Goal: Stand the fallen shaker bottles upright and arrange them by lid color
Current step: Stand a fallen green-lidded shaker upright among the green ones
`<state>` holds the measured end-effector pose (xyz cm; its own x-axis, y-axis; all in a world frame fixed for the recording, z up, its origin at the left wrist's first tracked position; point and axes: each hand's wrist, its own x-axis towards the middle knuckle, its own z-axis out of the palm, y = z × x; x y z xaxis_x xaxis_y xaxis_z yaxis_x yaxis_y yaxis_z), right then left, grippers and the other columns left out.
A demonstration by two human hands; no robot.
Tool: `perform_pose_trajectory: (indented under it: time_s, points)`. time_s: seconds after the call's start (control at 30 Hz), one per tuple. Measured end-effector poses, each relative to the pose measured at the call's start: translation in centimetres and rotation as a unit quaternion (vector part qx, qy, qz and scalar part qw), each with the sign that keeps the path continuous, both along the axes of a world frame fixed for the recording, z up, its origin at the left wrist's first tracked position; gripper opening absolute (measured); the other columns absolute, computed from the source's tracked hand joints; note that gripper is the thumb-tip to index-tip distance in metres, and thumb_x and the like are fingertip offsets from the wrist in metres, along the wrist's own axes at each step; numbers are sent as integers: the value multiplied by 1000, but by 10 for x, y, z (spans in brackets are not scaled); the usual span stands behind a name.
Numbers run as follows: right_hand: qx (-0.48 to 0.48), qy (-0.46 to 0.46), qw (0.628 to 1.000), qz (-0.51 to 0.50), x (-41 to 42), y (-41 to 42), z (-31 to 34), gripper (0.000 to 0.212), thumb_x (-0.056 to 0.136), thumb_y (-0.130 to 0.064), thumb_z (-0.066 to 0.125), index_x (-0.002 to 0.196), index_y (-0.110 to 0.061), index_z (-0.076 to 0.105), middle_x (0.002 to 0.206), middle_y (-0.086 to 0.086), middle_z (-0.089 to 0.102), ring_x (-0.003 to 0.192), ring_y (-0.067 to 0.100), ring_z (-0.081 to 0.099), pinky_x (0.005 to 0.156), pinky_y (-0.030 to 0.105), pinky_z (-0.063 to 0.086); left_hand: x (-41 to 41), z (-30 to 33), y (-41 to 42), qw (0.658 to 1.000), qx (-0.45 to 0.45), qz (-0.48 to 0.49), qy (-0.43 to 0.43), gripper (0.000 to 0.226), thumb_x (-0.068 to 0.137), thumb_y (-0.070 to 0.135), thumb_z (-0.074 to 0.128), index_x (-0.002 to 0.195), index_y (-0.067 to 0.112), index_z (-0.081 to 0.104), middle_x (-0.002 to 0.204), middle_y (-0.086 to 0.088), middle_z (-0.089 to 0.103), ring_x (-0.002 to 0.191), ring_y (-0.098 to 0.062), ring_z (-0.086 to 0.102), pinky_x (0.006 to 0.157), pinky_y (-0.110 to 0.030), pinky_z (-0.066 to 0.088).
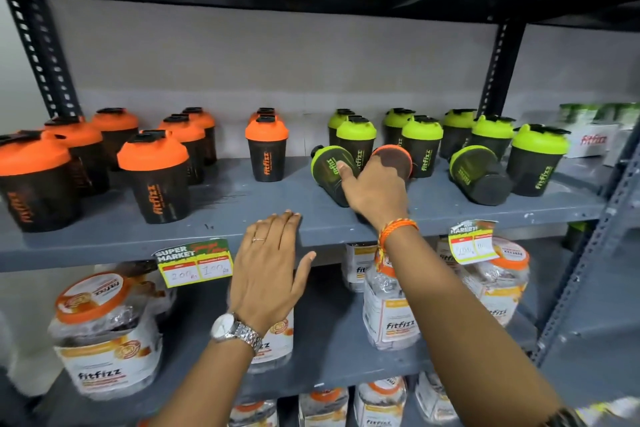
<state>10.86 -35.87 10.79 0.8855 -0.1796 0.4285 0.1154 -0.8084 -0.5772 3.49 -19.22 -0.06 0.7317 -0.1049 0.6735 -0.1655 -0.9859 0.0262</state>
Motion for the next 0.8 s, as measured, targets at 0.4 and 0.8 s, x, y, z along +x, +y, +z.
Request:
perform_pose_trajectory:
  time_s: [0.4,0.8]
  points:
    - [174,15,985,11,-3,-17,-1,71,68,-73,56,90,-7,68,92,17,75,96,38,67,88,43,54,2,-2,-2,1000,-4,19,2,58,98,52,39,141,15,51,143,-4,57,130,-24,52,114,-40,32]
    - [691,173,644,279,-15,-39,14,33,87,-16,71,114,1,60,109,24,69,102,38,68,80,54,60,2,-5,-2,1000,-6,21,1,56,98,50,42,141,16,51,142,-3,58,130,-25,53,115,-40,32]
